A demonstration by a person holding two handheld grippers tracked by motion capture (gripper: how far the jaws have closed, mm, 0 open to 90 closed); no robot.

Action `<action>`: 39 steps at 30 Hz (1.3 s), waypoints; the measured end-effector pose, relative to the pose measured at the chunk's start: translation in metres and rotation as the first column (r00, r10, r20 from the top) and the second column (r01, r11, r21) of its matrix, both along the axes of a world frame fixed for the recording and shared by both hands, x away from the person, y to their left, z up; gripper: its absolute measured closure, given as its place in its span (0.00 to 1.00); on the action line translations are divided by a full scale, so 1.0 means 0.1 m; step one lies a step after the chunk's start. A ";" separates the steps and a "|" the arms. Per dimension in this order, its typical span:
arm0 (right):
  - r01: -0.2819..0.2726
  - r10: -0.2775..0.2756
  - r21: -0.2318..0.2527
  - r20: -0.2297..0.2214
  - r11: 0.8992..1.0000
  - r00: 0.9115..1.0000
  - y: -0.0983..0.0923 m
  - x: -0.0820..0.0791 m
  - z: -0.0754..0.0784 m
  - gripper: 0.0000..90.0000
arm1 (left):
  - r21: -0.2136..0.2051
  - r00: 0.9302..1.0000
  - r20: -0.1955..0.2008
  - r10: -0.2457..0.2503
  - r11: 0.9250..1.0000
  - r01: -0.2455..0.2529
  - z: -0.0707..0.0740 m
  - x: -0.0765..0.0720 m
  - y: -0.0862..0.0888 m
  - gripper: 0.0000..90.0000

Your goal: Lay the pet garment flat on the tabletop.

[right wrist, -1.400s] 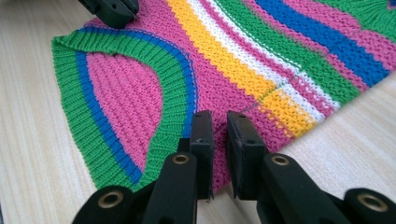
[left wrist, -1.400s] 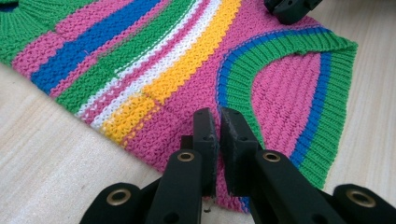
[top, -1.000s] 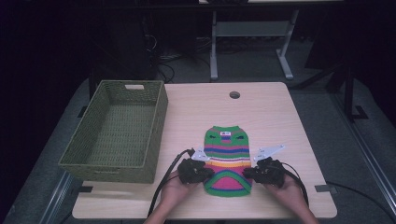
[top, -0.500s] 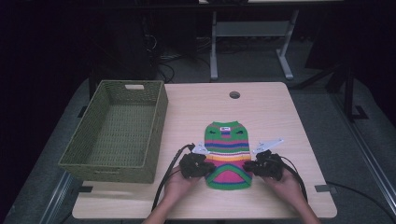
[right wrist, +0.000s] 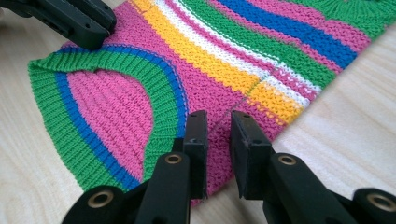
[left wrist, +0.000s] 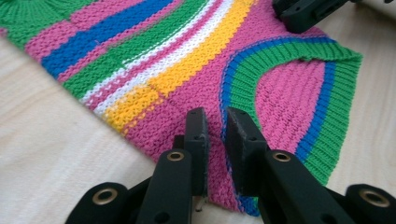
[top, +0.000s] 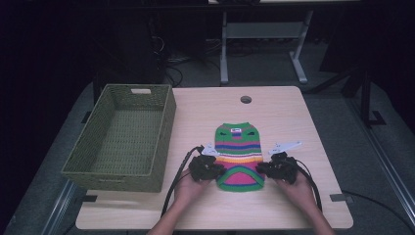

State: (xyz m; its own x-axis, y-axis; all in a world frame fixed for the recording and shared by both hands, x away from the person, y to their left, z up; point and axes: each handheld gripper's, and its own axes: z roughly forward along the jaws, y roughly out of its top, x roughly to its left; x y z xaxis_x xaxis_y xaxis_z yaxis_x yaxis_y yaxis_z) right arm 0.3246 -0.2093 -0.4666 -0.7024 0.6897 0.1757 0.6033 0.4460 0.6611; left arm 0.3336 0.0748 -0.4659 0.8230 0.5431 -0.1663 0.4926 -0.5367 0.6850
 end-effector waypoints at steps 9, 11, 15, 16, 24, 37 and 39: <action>0.021 -0.021 0.012 0.009 1.000 1.000 -0.02 0.02 -0.01 0.84 | -0.016 1.000 0.001 -0.006 1.000 0.006 -0.01 0.01 0.01 0.77; 0.022 -0.022 0.012 0.013 1.000 1.000 -0.02 0.02 -0.02 0.84 | -0.010 1.000 0.008 -0.009 1.000 0.009 -0.01 0.00 0.00 0.76; 0.020 -0.020 0.015 0.021 1.000 1.000 -0.01 0.01 -0.02 0.83 | -0.016 1.000 0.004 -0.004 1.000 0.004 -0.01 0.00 0.00 0.75; 0.020 -0.020 0.016 0.021 1.000 1.000 -0.02 0.01 -0.02 0.83 | -0.020 1.000 -0.002 -0.001 1.000 0.001 -0.01 0.00 0.00 0.74; 0.014 -0.014 0.033 0.005 0.999 1.000 -0.02 0.00 -0.01 0.69 | -0.041 1.000 -0.003 0.014 0.999 -0.014 0.02 -0.02 0.01 0.66; 0.012 -0.014 0.066 0.029 0.998 0.999 -0.08 -0.05 0.07 0.54 | -0.062 1.000 -0.004 0.021 0.998 -0.021 0.04 -0.07 0.08 0.59; 0.017 -0.018 0.066 0.014 0.998 1.000 -0.09 -0.05 0.07 0.52 | -0.055 1.000 -0.001 0.024 0.998 -0.024 0.05 -0.07 0.11 0.57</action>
State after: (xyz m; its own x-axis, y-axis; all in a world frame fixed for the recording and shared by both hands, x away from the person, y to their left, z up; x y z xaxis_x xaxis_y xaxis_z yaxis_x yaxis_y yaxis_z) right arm 0.3194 -0.2185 -0.4595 -0.6935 0.6889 0.2108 0.6003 0.3909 0.6977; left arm 0.3265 0.0856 -0.4606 0.8099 0.5526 -0.1968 0.5051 -0.4865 0.7129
